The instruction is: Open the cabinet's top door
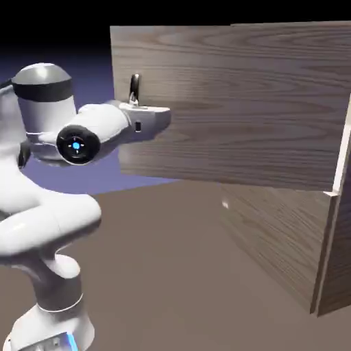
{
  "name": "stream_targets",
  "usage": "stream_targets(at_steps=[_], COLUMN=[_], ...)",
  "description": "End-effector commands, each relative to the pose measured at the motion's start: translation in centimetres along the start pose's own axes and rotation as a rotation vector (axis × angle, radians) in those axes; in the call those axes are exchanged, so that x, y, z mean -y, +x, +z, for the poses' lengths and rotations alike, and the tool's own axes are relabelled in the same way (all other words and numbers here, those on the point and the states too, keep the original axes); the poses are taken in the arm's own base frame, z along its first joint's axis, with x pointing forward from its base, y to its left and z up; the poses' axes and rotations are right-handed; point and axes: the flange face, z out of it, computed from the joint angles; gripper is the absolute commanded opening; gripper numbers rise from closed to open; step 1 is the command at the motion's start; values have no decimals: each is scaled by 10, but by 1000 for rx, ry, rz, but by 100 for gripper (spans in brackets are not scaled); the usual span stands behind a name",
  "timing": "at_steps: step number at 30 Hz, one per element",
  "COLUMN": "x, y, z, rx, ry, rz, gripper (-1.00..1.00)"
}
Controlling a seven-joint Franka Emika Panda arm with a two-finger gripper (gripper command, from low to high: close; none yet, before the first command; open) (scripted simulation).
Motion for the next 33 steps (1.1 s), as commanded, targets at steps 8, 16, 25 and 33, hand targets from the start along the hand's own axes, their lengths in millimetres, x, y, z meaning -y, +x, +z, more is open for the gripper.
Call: stream_targets(at_steps=[8,16,25,33], x=[-14,-36,-69,-103], y=[14,36,69,103], z=[-55,-112,-177,-226], rx=[82,174,288,385], ry=[82,174,288,385], rz=[0,0,0,0], gripper=[-100,-100,-100,-100])
